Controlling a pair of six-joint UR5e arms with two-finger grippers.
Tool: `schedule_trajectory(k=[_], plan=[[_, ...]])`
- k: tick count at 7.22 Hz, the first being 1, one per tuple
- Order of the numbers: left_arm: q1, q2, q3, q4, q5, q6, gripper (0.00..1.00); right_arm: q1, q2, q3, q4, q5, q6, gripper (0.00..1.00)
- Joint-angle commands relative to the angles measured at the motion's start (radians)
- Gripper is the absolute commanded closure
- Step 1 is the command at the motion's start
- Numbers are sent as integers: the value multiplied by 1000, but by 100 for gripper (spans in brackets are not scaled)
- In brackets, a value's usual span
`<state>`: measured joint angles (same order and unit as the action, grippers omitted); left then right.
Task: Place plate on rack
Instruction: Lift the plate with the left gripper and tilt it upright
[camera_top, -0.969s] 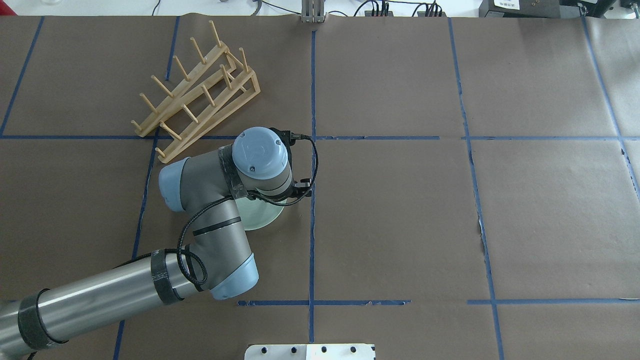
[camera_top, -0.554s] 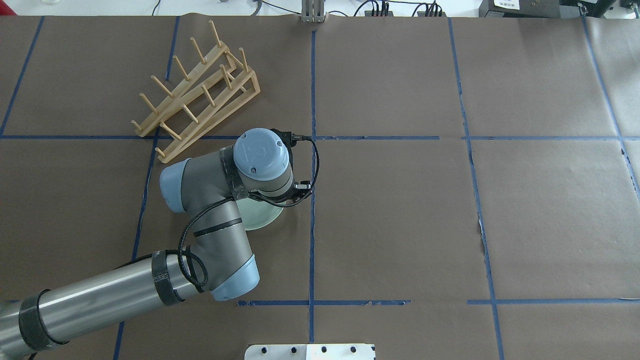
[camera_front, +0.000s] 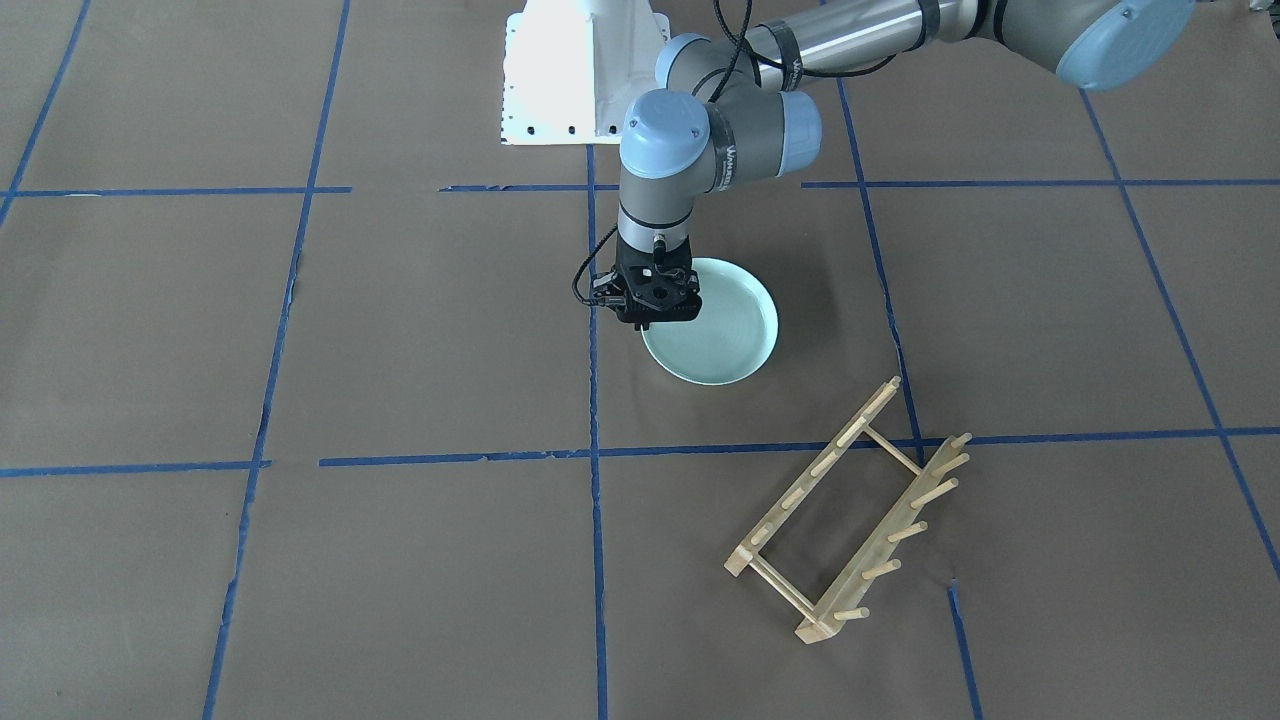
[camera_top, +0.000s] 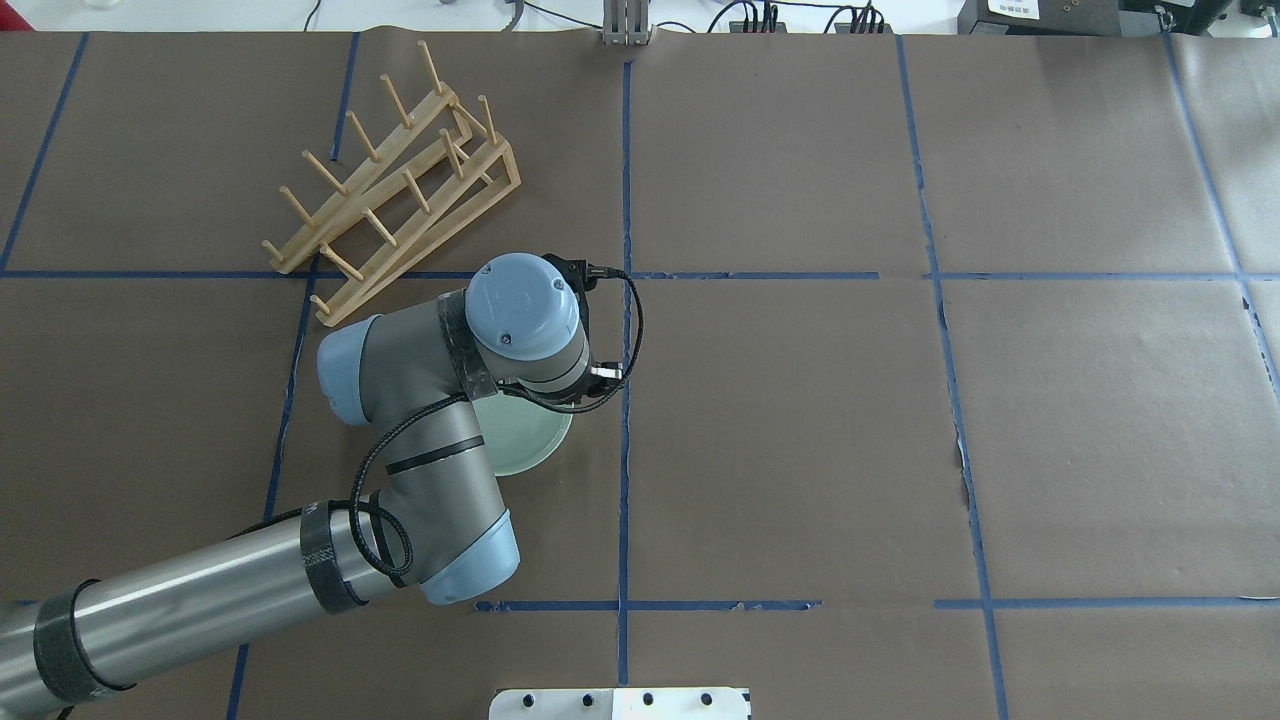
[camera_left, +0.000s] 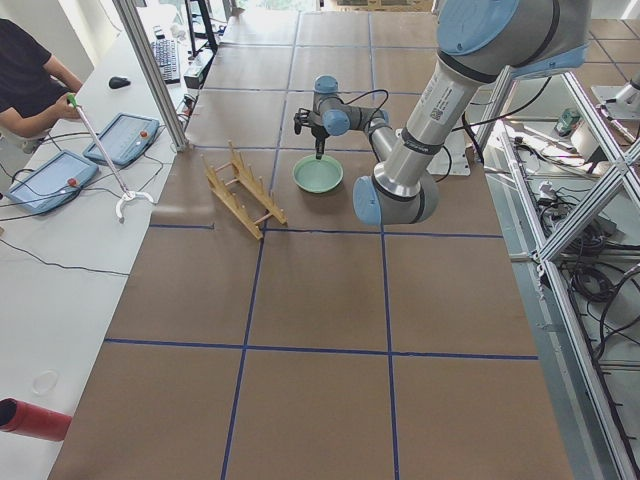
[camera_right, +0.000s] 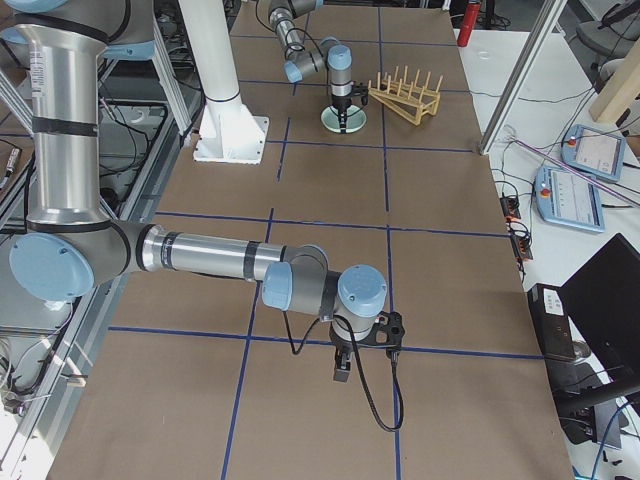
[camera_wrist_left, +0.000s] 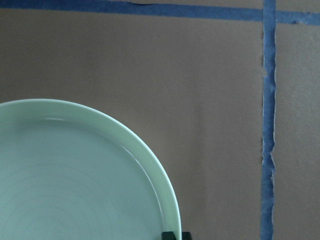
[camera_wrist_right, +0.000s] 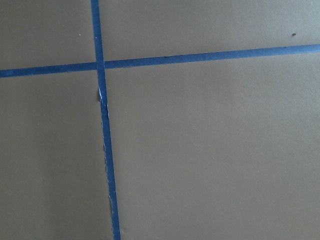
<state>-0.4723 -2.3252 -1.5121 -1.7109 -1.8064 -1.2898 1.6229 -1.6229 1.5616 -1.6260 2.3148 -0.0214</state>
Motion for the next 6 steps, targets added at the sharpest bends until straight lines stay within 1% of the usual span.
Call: schedule_trajectory(k=[1,2,3,4,6], plan=[[-8,3,-154,130,-1,-2,100,0,1,0,0,0,0,0],[-23,1,-265,233,-2,-2,100,0,0,0,0,0,0,0],[-64,-8,-366,313,-8,0,100,0,0,0,0,0,0,0],[-107,-13,-419,342,-10,-2,100,0,0,0,0,0,0,0],[-228,-14,-509,340,-14,-3,100,0,0,0,0,0,0,0]])
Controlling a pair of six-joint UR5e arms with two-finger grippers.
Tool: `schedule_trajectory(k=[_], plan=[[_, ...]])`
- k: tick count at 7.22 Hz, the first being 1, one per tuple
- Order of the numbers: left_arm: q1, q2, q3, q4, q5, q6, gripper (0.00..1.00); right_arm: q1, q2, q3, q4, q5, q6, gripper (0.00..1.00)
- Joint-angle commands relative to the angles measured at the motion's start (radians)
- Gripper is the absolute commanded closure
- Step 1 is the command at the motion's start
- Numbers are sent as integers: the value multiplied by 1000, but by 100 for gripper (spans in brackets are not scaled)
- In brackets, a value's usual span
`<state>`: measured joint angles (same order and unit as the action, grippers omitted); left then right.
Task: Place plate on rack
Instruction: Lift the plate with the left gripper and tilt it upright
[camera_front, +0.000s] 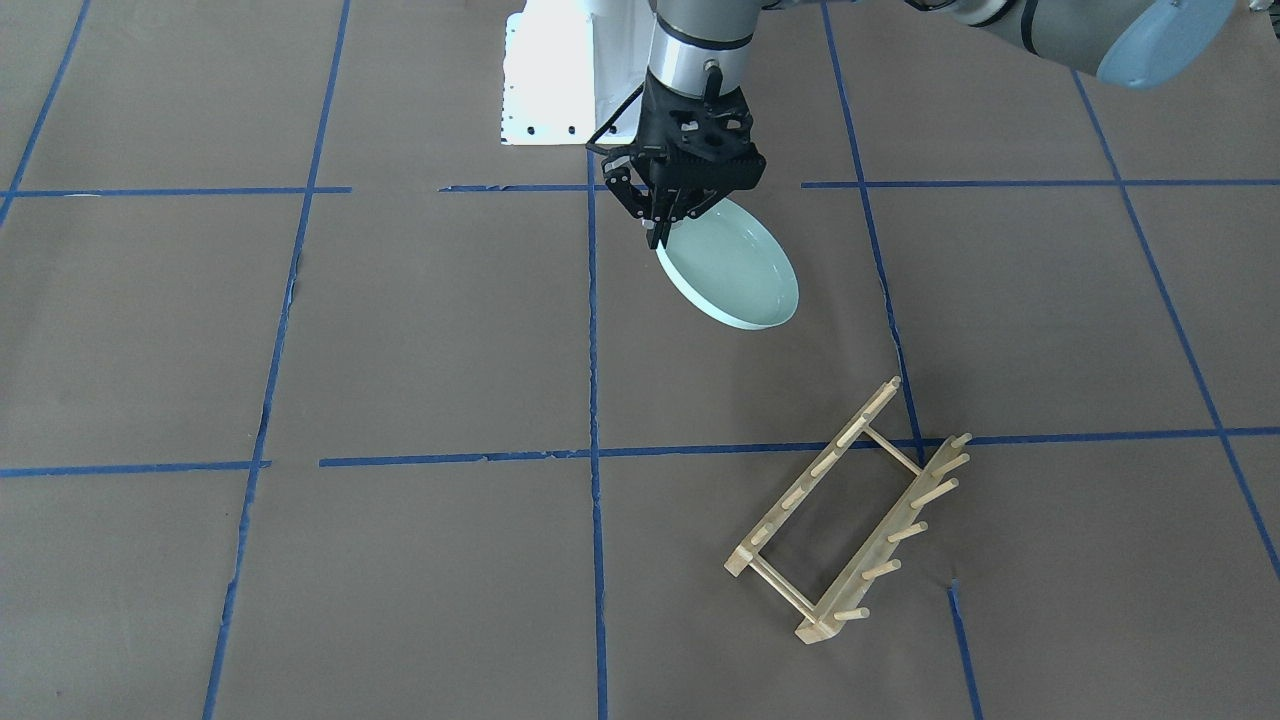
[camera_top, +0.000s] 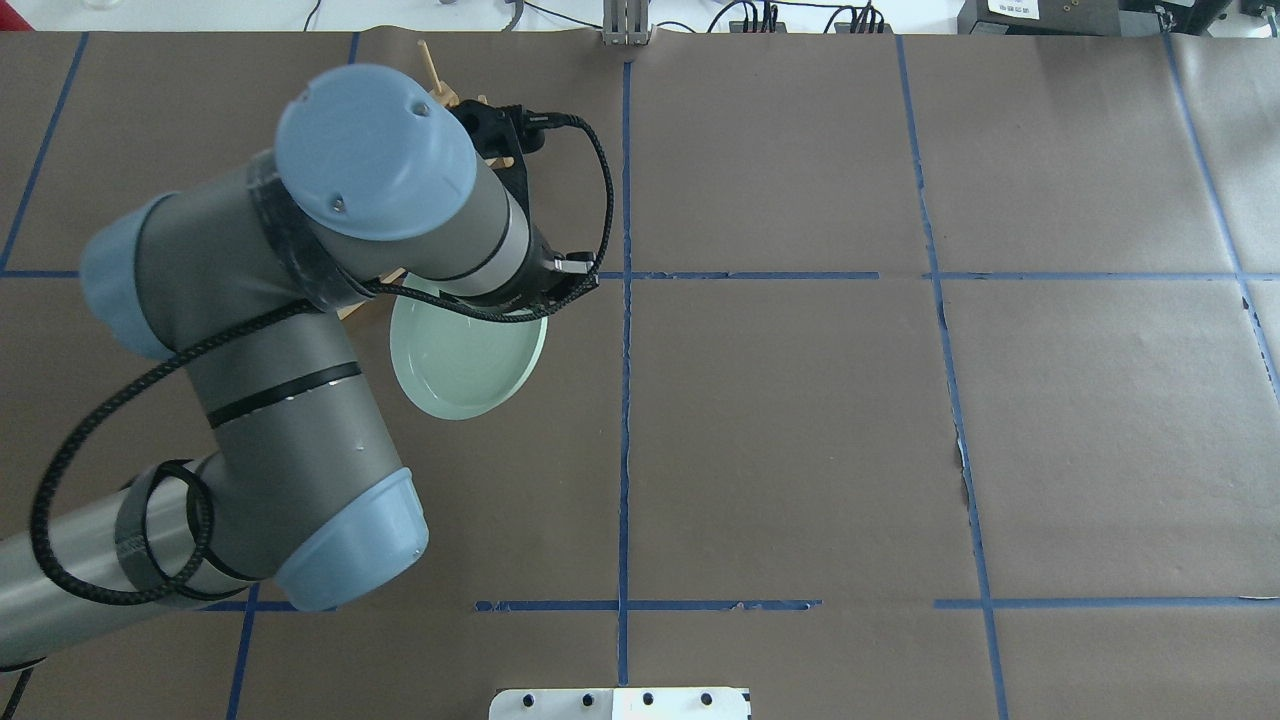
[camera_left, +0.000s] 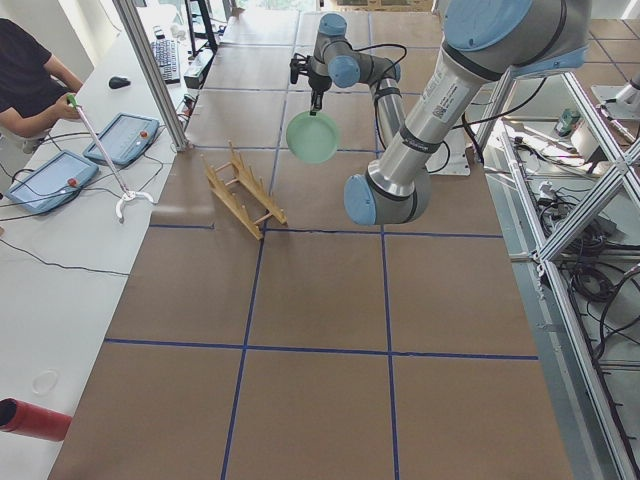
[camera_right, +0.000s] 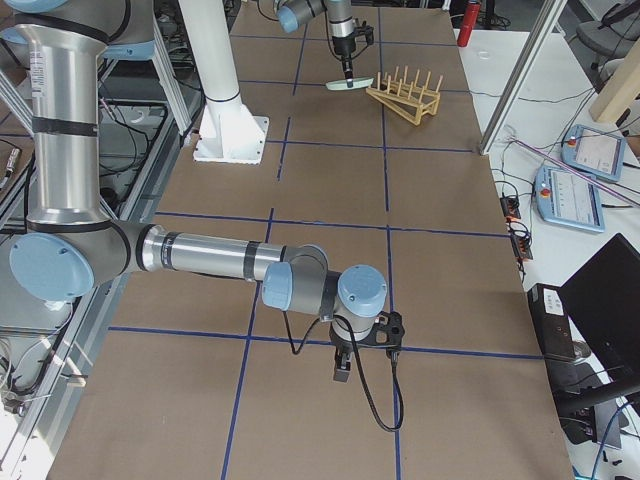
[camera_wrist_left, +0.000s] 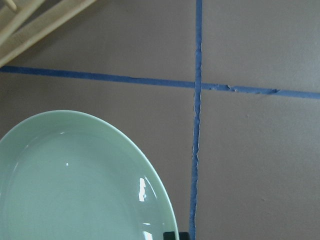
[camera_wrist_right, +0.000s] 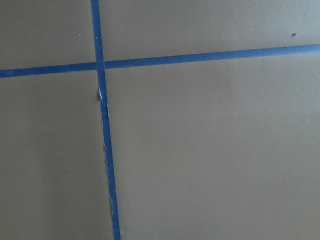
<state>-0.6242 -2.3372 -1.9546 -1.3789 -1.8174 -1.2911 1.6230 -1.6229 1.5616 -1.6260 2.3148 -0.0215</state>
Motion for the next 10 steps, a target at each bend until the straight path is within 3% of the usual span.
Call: schedule_trajectory(k=[1,4,6,8,10], plan=[[-165,-5,-101,-11,-28,-23,100,0,0,-1,0,0,0,0],[-337,9,1,-456,-51,-328,100,0,0,-1,0,0,0,0],[-385,89,81,-772,-11,-541,100,0,0,0,0,0,0,0],[-384,151,182,-1070,107,-686,100,0,0,0,0,0,0,0],[-355,189,262,-1243,269,-747,100,0,1,-1,0,0,0,0]])
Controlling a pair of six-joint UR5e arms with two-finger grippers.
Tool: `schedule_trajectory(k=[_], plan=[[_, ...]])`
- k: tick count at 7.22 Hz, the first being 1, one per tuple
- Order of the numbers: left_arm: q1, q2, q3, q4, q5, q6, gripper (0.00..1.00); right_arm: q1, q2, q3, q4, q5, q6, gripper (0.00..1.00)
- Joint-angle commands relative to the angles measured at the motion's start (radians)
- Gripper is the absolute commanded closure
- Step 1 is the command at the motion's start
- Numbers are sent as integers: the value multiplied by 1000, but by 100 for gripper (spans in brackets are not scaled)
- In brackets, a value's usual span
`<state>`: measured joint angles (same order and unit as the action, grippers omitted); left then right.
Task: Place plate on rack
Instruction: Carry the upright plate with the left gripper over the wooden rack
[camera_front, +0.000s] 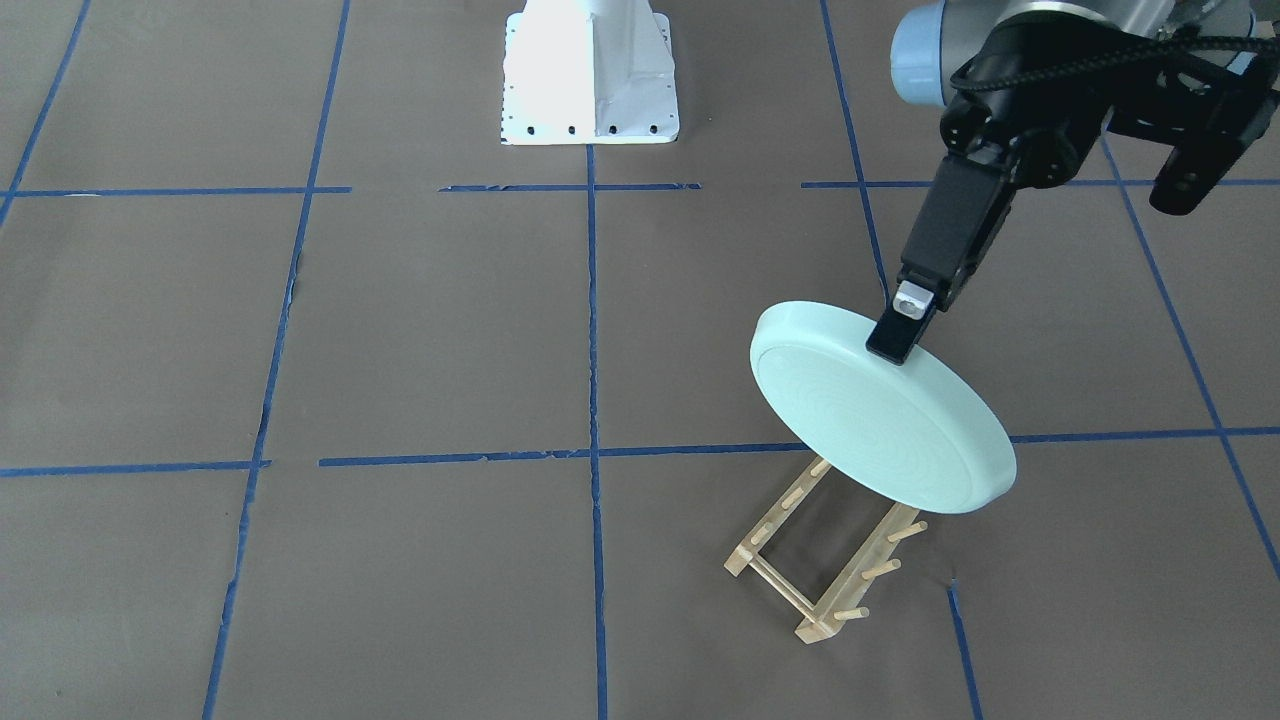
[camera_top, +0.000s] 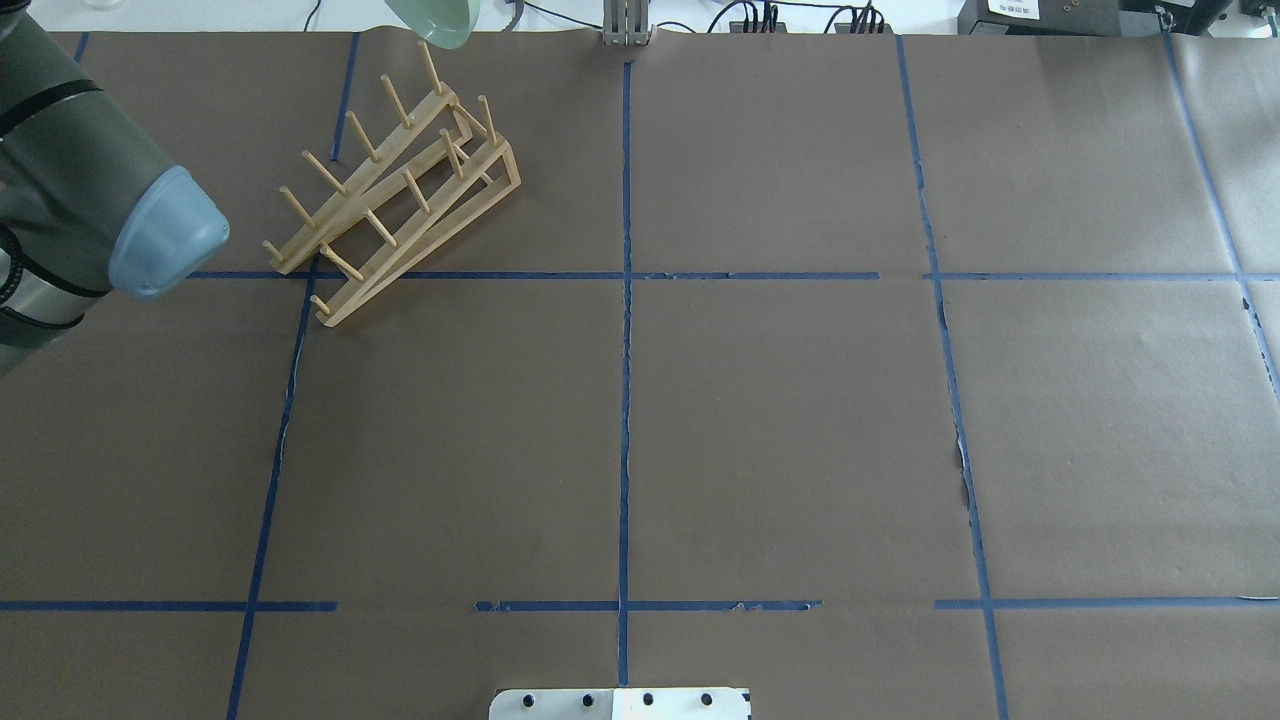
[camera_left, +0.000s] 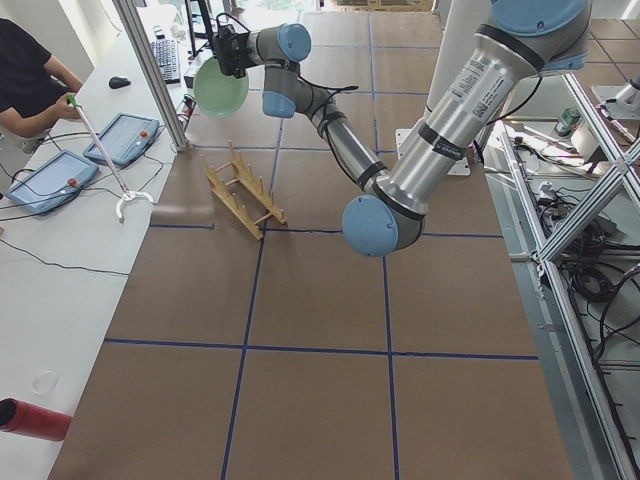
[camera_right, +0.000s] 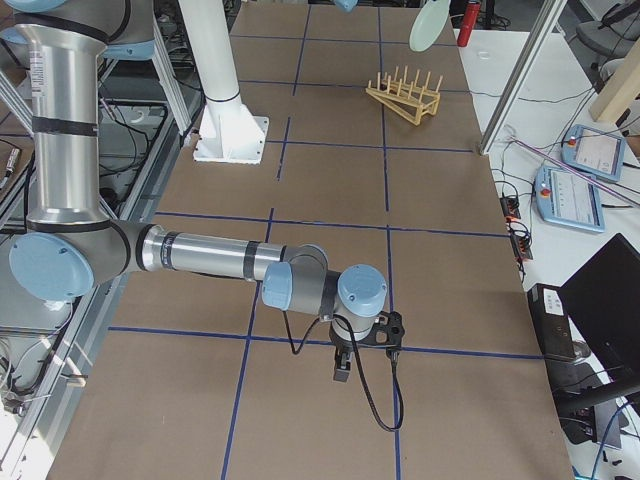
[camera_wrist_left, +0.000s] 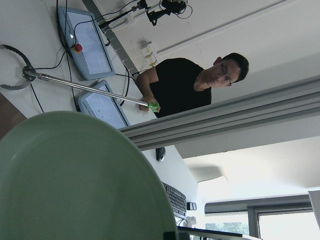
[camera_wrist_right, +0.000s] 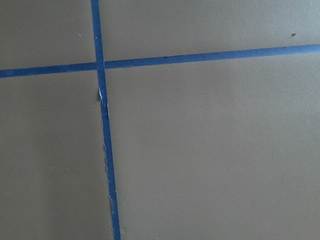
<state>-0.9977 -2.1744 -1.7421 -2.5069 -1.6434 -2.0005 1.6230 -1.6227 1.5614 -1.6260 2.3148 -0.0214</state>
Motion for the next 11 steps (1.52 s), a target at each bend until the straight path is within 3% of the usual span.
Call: schedule_trajectory(k=[1,3,4,8,11], plan=[[30,48,88,-181,132,-53,100,0,0,0,0,0,0,0],[98,51,201,-312,265,-72,100,0,0,0,0,0,0,0],[120,67,231,-355,283,-60,100,0,1,0,0,0,0,0],[123,70,239,-357,217,147,100,0,0,0,0,0,0,0],[128,59,278,-359,221,144,100,0,0,0,0,0,0,0]])
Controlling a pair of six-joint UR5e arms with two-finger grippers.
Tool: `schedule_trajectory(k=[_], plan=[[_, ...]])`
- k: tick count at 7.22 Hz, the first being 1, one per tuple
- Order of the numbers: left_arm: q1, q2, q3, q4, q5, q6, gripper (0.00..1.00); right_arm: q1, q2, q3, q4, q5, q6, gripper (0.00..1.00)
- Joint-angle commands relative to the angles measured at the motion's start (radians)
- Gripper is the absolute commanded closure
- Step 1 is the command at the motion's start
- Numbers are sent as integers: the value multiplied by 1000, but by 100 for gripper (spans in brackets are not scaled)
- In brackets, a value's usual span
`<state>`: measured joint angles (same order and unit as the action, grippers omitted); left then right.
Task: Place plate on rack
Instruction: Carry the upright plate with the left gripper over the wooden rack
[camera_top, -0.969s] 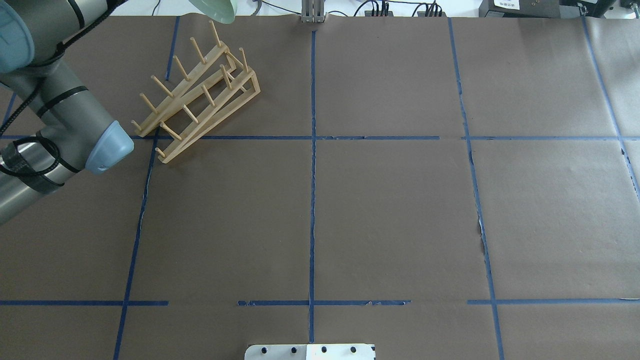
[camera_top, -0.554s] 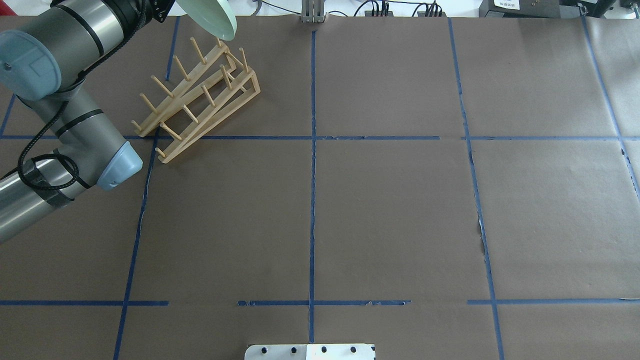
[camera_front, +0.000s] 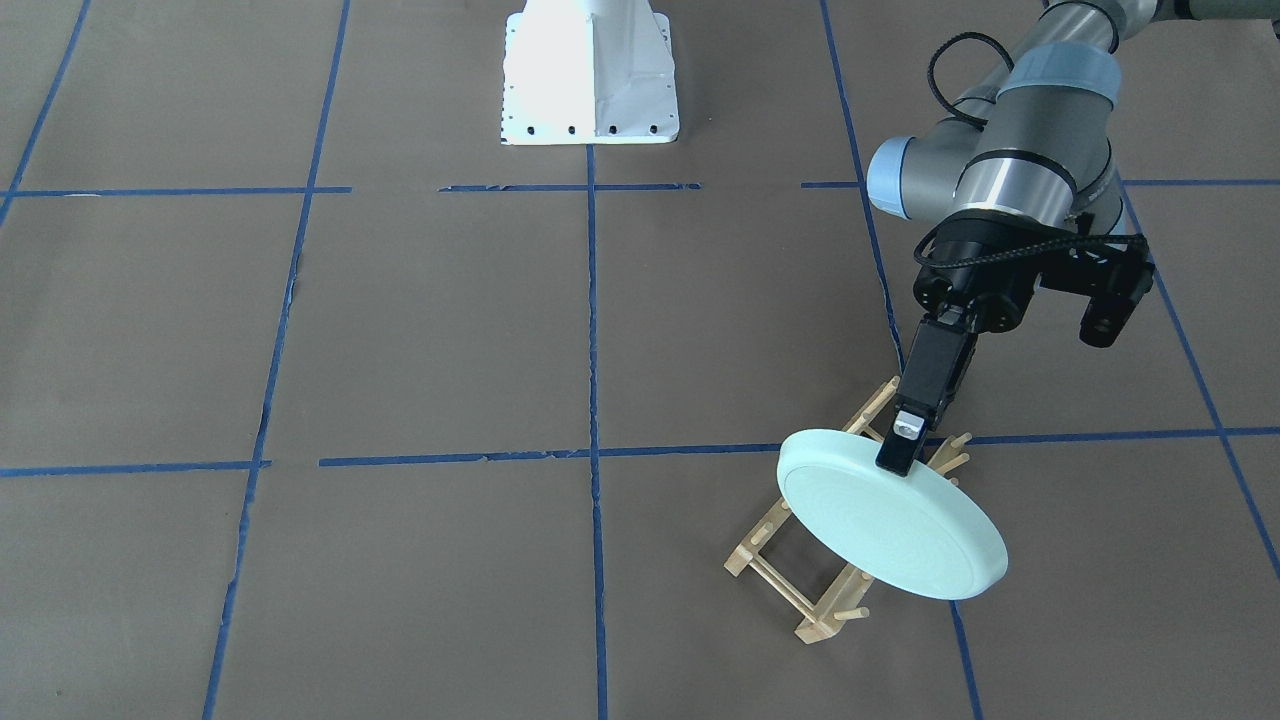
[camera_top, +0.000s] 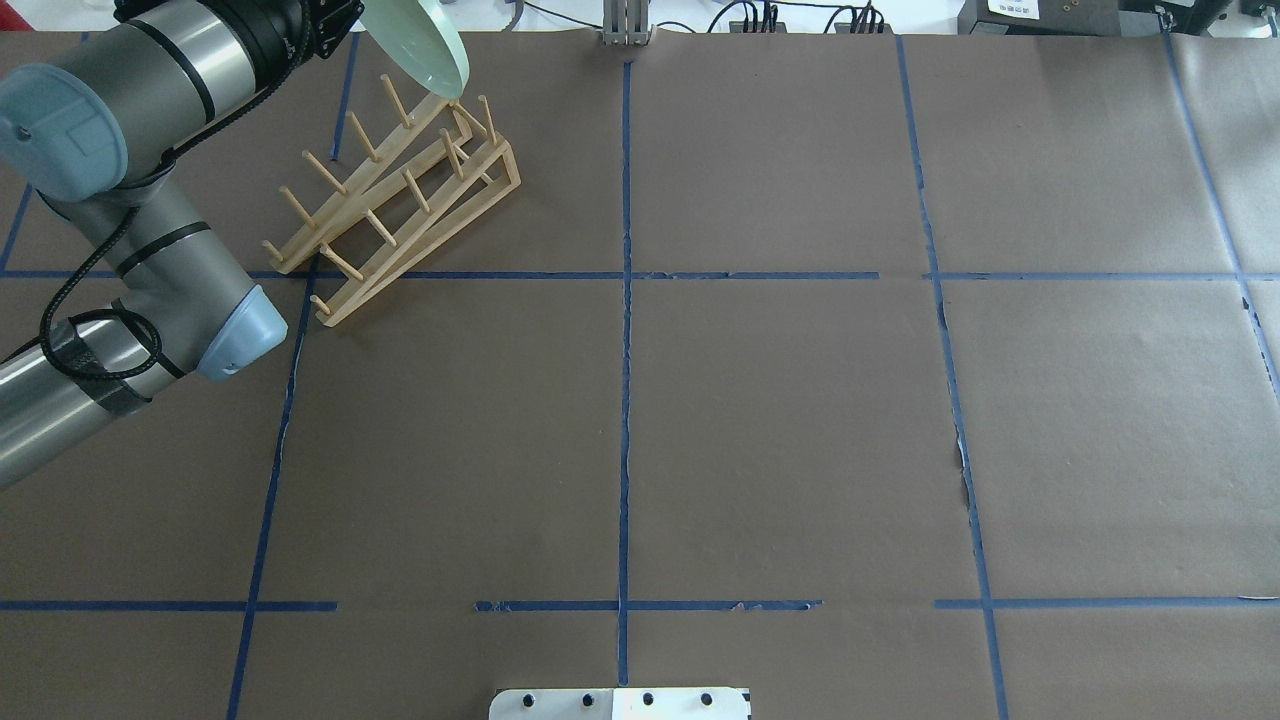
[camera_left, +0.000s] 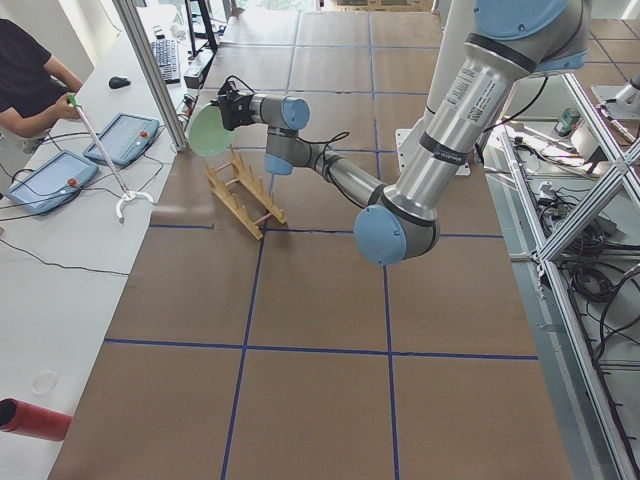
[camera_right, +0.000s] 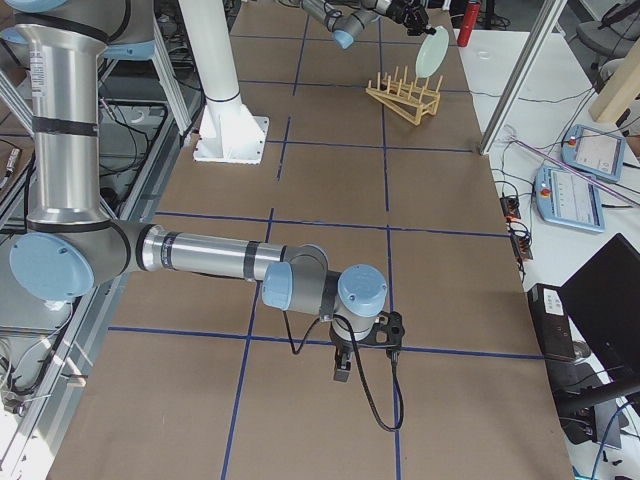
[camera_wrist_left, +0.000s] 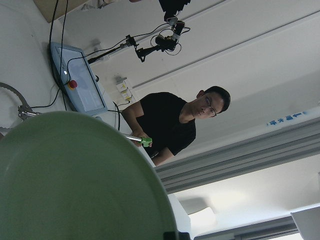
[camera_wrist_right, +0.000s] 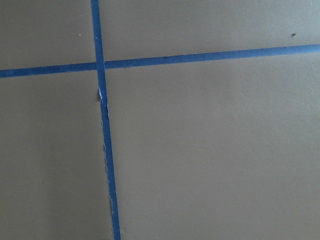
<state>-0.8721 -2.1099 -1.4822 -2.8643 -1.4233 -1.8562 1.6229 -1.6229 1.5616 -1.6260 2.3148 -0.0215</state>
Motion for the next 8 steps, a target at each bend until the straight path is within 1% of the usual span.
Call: schedule_trajectory(k=[1,6,8], plan=[[4,-9,28,-1,3,-4,100,0,0,0,0,0,0,0],[28,-12,88,-36,4,-6,100,0,0,0,0,0,0,0],[60,-12,121,-58,27,-6,100,0,0,0,0,0,0,0]])
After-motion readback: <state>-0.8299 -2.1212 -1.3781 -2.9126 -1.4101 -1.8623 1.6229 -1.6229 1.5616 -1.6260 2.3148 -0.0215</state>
